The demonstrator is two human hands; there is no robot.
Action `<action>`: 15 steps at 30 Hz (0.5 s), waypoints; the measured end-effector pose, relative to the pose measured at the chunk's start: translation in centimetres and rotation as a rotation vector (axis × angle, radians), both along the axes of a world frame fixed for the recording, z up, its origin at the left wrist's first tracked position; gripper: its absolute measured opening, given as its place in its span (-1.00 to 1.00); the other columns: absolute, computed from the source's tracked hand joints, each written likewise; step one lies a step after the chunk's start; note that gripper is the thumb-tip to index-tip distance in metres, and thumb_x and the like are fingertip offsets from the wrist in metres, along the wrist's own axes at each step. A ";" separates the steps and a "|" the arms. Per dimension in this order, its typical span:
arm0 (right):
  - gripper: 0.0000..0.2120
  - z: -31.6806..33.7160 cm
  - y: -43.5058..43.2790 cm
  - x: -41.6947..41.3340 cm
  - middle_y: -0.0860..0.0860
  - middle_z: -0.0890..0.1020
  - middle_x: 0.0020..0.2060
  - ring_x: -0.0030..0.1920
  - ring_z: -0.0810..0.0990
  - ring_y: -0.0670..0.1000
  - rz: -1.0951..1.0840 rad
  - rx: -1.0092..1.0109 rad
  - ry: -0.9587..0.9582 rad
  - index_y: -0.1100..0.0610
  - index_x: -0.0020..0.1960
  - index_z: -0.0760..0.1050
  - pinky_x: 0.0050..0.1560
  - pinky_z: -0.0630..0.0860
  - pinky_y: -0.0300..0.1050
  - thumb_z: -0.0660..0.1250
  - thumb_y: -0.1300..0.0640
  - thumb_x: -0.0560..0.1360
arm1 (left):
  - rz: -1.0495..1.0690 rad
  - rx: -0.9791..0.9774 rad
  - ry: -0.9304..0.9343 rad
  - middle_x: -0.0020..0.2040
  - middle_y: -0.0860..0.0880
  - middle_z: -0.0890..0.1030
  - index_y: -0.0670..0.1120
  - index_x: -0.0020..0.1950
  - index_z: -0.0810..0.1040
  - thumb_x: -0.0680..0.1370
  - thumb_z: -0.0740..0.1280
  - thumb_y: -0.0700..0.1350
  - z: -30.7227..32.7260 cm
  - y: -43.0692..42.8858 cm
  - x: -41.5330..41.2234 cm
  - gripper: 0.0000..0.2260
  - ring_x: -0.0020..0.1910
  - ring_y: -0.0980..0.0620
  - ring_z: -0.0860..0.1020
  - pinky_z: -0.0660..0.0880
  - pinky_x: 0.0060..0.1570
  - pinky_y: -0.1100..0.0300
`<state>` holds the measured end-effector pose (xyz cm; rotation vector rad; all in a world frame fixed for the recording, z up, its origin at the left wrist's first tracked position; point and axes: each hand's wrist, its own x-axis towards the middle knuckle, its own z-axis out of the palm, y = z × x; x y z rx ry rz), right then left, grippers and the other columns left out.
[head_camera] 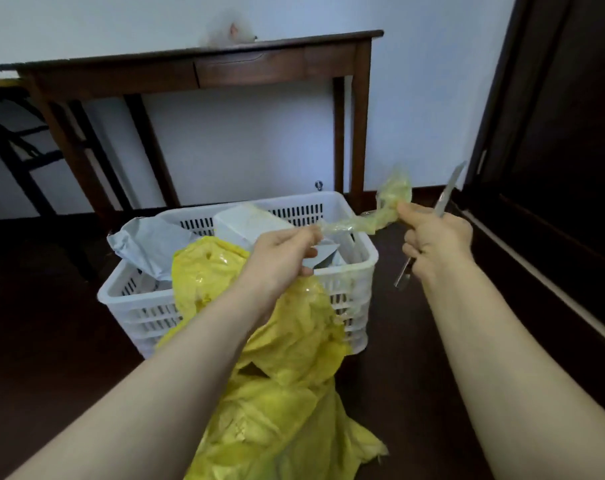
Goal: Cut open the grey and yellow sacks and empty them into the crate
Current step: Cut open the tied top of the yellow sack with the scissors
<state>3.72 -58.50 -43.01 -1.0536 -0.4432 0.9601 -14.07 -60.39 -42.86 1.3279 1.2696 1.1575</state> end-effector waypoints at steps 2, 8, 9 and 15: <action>-0.83 -0.6 -0.7 3.3 0.03 0.39 -0.50 -0.72 0.19 -0.19 -0.092 -0.013 0.037 0.21 -0.26 0.46 -0.69 0.08 -0.37 0.42 0.33 0.43 | 0.010 0.014 0.060 -0.03 -0.12 0.63 -0.09 -0.14 0.63 0.55 0.33 -0.09 0.2 1.0 2.2 -0.86 -0.12 -0.02 0.60 0.53 -0.17 0.15; -0.91 -3.4 -6.8 16.0 0.06 0.43 -0.40 -0.69 0.18 -0.18 -0.330 -0.162 -0.043 0.24 -0.13 0.57 -0.67 0.11 -0.35 0.45 0.27 0.41 | 0.055 0.086 0.189 -0.15 -0.01 0.54 -0.09 0.46 0.34 0.58 0.28 -0.13 0.2 2.1 7.5 -0.57 -0.27 0.08 0.50 0.56 -0.19 0.07; -0.87 -4.0 -8.1 17.5 0.07 0.45 -0.40 -0.67 0.18 -0.18 -0.313 -0.179 -0.108 0.24 -0.09 0.59 -0.67 0.12 -0.34 0.48 0.25 0.39 | -0.050 0.068 0.198 -0.16 -0.02 0.54 -0.08 0.45 0.35 0.58 0.29 -0.12 -0.2 1.2 10.0 -0.57 -0.26 0.07 0.52 0.56 -0.27 0.12; -0.72 -4.2 -16.6 26.1 -0.12 0.39 -0.66 -0.68 0.17 -0.17 -0.345 -0.283 -0.262 0.13 -0.08 0.54 -0.63 0.17 -0.32 0.55 0.23 0.27 | -0.601 -0.351 0.115 0.03 -0.19 0.63 -0.29 0.22 0.48 0.41 0.42 0.19 -2.3 -5.7 27.9 -0.37 -0.07 -0.03 0.64 0.63 -0.12 0.12</action>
